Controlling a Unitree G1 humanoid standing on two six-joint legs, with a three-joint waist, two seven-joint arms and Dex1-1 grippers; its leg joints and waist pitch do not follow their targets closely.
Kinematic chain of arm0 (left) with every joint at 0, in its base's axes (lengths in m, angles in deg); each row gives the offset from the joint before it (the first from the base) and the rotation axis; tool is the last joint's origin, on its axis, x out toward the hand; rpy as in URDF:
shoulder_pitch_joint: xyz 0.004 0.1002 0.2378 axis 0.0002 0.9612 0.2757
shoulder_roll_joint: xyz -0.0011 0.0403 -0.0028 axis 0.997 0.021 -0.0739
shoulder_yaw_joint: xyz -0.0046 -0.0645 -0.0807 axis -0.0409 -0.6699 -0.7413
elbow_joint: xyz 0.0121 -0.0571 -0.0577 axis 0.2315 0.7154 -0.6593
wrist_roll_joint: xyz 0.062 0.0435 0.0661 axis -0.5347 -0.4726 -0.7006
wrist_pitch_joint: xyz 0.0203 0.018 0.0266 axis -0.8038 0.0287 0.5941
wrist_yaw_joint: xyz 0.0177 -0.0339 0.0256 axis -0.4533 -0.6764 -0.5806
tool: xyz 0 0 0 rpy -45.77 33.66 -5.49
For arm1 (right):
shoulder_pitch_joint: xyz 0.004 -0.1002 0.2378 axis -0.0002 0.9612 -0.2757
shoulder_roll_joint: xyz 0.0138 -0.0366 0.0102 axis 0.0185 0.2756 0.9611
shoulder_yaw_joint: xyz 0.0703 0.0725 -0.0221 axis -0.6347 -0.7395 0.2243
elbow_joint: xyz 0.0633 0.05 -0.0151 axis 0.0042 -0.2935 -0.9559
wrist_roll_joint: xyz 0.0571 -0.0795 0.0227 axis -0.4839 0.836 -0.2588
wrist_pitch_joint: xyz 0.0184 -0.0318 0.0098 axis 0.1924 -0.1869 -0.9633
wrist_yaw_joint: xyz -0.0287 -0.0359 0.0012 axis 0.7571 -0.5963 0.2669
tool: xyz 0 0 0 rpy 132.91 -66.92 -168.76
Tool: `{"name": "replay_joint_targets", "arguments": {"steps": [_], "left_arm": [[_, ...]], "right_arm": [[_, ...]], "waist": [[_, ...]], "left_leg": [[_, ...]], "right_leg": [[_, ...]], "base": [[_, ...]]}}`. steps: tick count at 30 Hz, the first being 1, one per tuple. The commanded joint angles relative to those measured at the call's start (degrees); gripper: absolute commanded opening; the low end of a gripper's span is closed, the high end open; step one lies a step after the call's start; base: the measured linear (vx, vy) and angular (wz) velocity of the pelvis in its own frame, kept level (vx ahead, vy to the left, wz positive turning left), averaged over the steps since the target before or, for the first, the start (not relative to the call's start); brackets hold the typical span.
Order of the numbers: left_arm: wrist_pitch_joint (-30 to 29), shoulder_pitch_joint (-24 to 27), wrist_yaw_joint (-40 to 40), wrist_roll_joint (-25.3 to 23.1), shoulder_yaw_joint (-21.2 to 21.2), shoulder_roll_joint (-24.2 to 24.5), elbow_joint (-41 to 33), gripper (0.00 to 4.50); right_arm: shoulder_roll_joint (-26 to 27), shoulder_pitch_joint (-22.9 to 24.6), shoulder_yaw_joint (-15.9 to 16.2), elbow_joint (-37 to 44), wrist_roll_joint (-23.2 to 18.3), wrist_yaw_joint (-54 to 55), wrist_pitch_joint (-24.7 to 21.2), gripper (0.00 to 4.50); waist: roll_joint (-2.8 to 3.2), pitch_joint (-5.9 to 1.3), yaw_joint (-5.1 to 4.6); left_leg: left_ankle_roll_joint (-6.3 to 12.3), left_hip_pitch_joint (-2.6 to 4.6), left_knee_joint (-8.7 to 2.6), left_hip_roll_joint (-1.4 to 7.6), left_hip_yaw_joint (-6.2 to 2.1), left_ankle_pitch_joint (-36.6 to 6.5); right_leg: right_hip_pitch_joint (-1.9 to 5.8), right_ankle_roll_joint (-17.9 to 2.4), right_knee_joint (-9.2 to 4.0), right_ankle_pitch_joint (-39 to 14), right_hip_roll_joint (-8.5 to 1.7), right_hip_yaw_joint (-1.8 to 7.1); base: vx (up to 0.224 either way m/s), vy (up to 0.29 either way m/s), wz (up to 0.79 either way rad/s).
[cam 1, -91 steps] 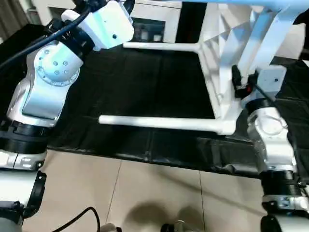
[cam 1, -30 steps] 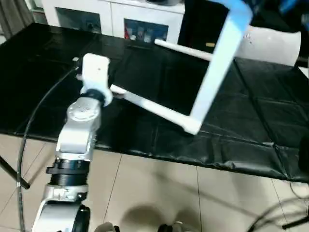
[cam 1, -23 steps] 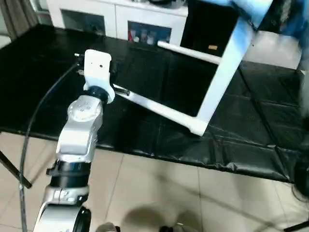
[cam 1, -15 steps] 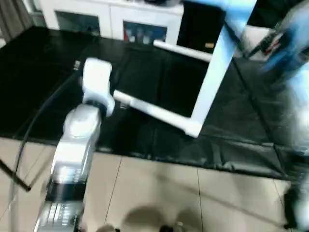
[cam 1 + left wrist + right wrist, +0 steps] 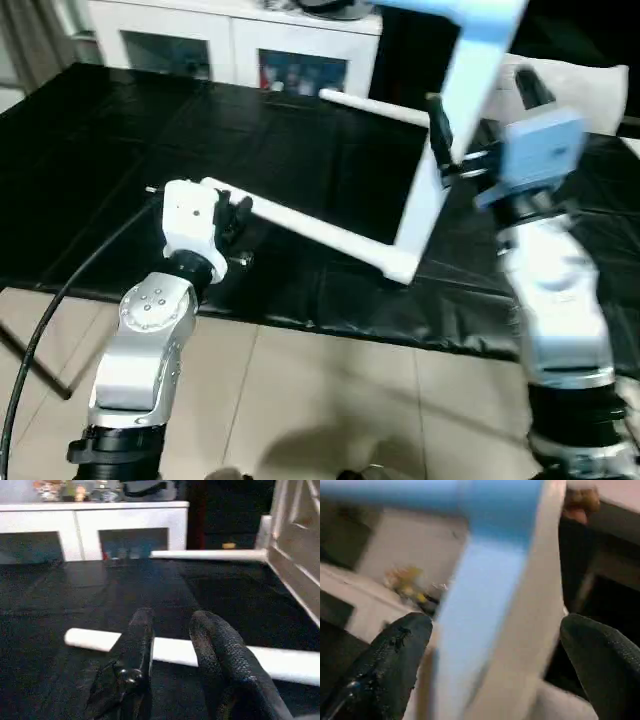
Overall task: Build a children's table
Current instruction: Flip table
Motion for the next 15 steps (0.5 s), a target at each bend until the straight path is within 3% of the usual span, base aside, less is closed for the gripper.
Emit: {"name": "replay_joint_targets", "arguments": {"steps": [1,2,4,8,12,14,15], "left_arm": [[-0.9,0.6,0.7,0.1,1.3,0.2,-1.2,1.78],[-1.4,1.0,1.2,0.2,1.8,0.3,-1.7,1.83],[-1.6,1.3,1.9,0.2,2.5,0.6,-2.2,2.01],[-1.3,2.7,4.8,1.6,4.4,1.2,-3.3,2.41],[-1.7,3.3,5.2,2.1,4.5,1.3,-3.7,2.70],[-1.7,3.6,5.2,2.1,4.5,1.4,-3.9,2.78],[-1.9,3.7,5.1,2.2,4.4,1.3,-4.0,2.87]], "right_arm": [[0.9,1.1,0.5,-3.8,1.4,2.3,-1.0,4.50],[1.9,1.9,0.1,-6.0,0.8,3.2,-1.0,4.50],[2.0,2.4,-0.2,-8.0,0.7,3.6,-1.2,4.50],[1.7,4.2,-2.6,-12.9,-0.9,3.8,-0.3,4.50],[0.7,5.7,-4.7,-12.9,-2.0,3.6,0.2,4.50],[-0.2,6.8,-5.7,-11.1,-2.6,3.0,0.5,4.50],[-0.7,7.7,-6.3,-9.9,-2.9,2.6,0.7,4.50]], "waist": [[1.10,-3.30,-0.57],[0.82,-3.34,-0.83],[1.05,-3.35,-1.10],[0.92,-3.20,-1.30],[0.86,-3.21,-1.20],[0.88,-3.31,-1.30],[0.90,-3.33,-1.27]], "left_leg": [[-1.25,0.97,-5.13,2.72,-2.31,-21.9],[-1.02,0.92,-5.18,2.77,-2.26,-22.1],[-0.87,0.92,-5.21,2.85,-2.31,-22.0],[-0.78,1.10,-5.17,2.77,-2.12,-23.2],[-0.58,1.28,-4.99,2.64,-1.98,-23.0],[-0.53,0.85,-5.11,2.70,-2.08,-22.2],[-0.45,0.97,-5.09,2.69,-2.07,-22.2]], "right_leg": [[1.89,1.2,-6.41,-31.7,-4.36,2.72],[1.82,0.9,-6.48,-31.0,-4.40,2.77],[1.74,0.1,-6.22,-30.1,-4.44,2.96],[1.53,-0.1,-6.41,-30.9,-4.44,3.04],[1.40,0.4,-6.69,-31.9,-4.44,3.02],[1.75,0.8,-6.46,-31.3,-4.34,2.94],[1.67,0.8,-6.45,-31.2,-4.30,2.97]], "base": [[0.000,0.000,0.00],[0.000,0.000,0.00],[0.000,0.000,0.00],[0.000,0.000,0.00],[0.000,0.000,0.00],[0.000,0.000,0.00],[0.000,0.000,0.00]]}}
